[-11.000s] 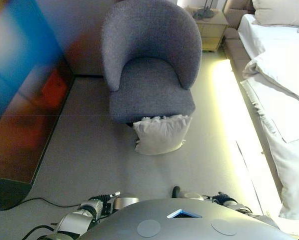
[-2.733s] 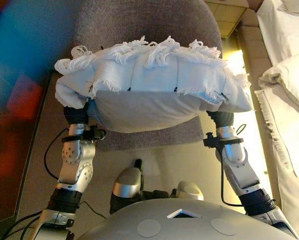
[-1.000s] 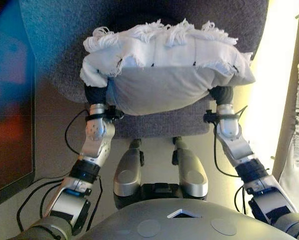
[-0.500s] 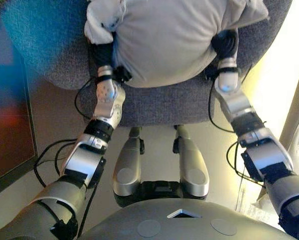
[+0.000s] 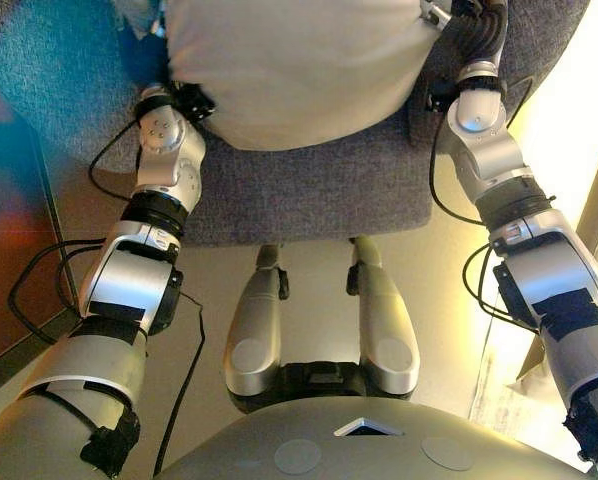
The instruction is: Pick up the cushion and take it to the sofa
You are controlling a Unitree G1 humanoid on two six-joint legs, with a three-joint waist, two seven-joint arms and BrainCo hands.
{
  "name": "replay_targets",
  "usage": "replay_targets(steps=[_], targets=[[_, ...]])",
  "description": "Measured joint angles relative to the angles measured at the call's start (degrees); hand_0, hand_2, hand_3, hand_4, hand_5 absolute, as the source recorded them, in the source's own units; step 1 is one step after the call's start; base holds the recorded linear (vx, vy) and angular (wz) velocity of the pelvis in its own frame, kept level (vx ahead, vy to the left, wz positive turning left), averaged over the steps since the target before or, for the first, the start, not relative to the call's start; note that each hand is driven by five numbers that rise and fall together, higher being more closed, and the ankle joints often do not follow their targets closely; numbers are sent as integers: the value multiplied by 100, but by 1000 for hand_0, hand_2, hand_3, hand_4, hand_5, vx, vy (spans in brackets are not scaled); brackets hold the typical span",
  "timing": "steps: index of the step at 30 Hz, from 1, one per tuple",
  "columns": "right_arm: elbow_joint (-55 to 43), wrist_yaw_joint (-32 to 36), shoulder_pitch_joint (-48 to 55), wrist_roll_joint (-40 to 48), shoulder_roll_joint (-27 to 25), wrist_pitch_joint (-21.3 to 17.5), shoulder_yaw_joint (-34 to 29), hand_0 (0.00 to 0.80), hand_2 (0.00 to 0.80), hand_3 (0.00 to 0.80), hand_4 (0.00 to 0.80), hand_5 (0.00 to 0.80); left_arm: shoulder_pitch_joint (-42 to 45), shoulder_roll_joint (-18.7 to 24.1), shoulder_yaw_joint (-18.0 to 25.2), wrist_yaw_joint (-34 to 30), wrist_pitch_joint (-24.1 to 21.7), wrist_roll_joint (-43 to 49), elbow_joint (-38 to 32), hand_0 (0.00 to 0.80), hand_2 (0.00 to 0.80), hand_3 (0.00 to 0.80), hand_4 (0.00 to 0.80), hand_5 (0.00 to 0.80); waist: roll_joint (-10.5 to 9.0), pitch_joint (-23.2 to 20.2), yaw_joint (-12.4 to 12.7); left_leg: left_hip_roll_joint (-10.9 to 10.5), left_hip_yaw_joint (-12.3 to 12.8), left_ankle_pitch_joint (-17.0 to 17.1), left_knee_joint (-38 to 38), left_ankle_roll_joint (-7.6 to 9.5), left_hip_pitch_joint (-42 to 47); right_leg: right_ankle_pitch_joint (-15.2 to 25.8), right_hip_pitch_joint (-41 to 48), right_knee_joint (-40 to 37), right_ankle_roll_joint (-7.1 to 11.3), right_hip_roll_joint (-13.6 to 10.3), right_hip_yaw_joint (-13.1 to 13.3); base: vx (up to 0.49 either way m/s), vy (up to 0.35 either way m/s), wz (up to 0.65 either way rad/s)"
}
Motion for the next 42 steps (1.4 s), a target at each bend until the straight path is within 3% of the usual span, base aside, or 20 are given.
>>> replay_targets(steps=[5, 12, 15, 19, 21, 29, 35, 42], targets=[[4, -24, 217, 209, -5, -131, -139, 0, 0, 0, 0, 0, 559, 189, 583, 601, 2, 12, 100, 0, 0, 0, 0, 0, 8, 4, 26, 5, -5, 1, 1, -2, 151, -1, 159, -8, -1, -12, -19, 1, -20, 0], [-318, -66, 647, 265, -60, -162, -401, 0, 0, 0, 0, 0, 1182, 148, 710, 1121, 260, 44, -108, 0, 0, 0, 0, 0, 91, 49, 66, 27, -18, 39, -21, -31, 270, 22, 276, -18, -14, 4, -45, 0, 0, 0], [-480, -64, 969, 263, -108, -182, -643, 0, 0, 0, 0, 0, 1620, 214, 1306, 1410, 300, 16, -114, 0, 0, 0, 0, 0, 156, 68, 163, 31, -39, 55, -85, -33, 417, 22, 438, -77, -15, 2, -99, 22, -5, 5], [-529, -65, 1380, 263, -207, -212, -1043, 0, 0, 0, 0, 0, 2236, 675, 2025, 1682, 418, -31, 9, 0, 0, 0, 0, 0, 161, 68, 371, 4, -125, 55, -126, -33, 570, 0, 641, -115, -4, -31, -202, 55, -11, 14], [-524, -65, 1583, 264, -264, -211, -1263, 0, 0, 0, 0, 0, 2481, 815, 2074, 1678, 478, -31, 34, 0, 0, 0, 0, 0, 162, 67, 478, -30, -143, 59, -157, -26, 674, -28, 752, -114, 25, -74, -251, 47, -4, 16], [-797, -66, 2352, 250, -356, -212, -1931, 0, 0, 0, 0, 0, 3225, 737, 2130, 1268, 546, -30, -23, 0, 0, 0, 0, 0, 122, 13, 475, -149, -140, 11, -209, 23, 1120, -92, 1250, -149, 134, -193, -305, 94, -5, 7], [-553, -374, 3322, 255, -858, -187, -3245, 0, 0, 0, 0, 0, 3942, 465, 2465, 962, 647, -19, 1, 0, 0, 0, 0, 0, -48, -553, 397, -111, -106, -86, -211, 45, 1428, -149, 1551, -192, 124, -165, -279, 175, -34, -6], [-604, -391, 4307, 157, -1116, -123, -3738, 0, 0, 0, 0, 0, 4694, 272, 2689, 629, 762, 46, 205, 0, 0, 0, 0, 0, -254, -1557, 130, 88, 6, -328, -219, -80, 1942, -362, 1988, -208, 46, 21, -210, 160, -11, -13]])
